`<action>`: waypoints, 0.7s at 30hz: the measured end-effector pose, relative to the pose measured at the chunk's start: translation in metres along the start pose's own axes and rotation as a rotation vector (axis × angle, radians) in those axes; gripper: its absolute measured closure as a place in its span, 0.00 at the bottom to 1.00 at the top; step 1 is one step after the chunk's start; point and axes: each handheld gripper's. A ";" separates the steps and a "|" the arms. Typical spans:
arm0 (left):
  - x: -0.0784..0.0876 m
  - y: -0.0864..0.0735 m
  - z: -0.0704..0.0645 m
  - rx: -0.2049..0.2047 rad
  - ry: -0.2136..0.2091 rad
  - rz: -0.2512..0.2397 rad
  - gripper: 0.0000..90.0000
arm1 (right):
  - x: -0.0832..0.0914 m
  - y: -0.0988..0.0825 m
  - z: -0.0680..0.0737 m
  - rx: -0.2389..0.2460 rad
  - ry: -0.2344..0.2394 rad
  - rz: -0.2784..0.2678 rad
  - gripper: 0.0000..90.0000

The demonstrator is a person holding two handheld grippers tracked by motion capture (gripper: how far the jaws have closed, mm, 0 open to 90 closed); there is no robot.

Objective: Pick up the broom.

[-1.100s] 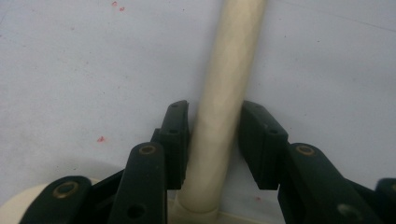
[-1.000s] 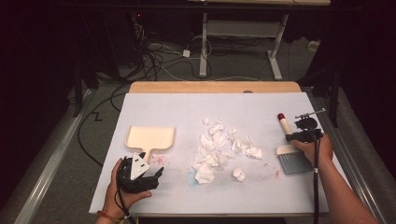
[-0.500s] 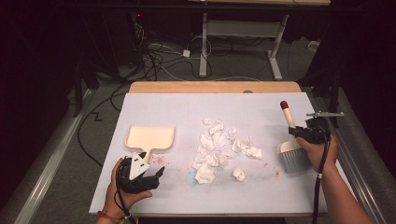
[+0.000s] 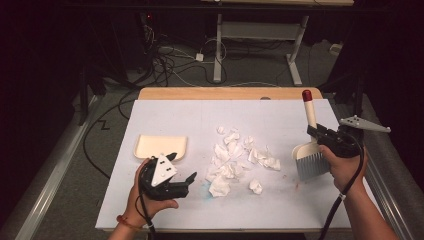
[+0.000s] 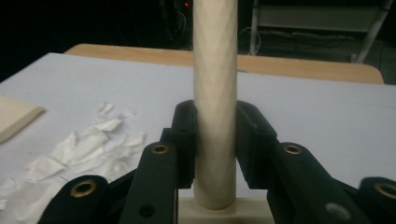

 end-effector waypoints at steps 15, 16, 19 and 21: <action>-0.069 0.070 -0.070 -0.004 -0.285 -0.115 0.20 | -0.004 -0.010 0.060 0.079 0.116 -0.082 0.80; -0.074 0.072 -0.075 -0.001 -0.298 -0.114 0.20 | -0.003 -0.013 0.068 0.088 0.129 -0.094 0.80; -0.086 0.077 -0.085 0.027 -0.320 -0.124 0.21 | -0.002 -0.017 0.079 0.096 0.154 -0.111 0.80; -0.095 0.078 -0.091 0.057 -0.350 -0.130 0.21 | -0.001 -0.020 0.086 0.107 0.168 -0.117 0.80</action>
Point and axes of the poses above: each handheld gripper's, and its own axes: x roughly backward along the jaws, y roughly out of its top, z roughly to its left, and after that the axes turned 1 degree about -z, right-handed
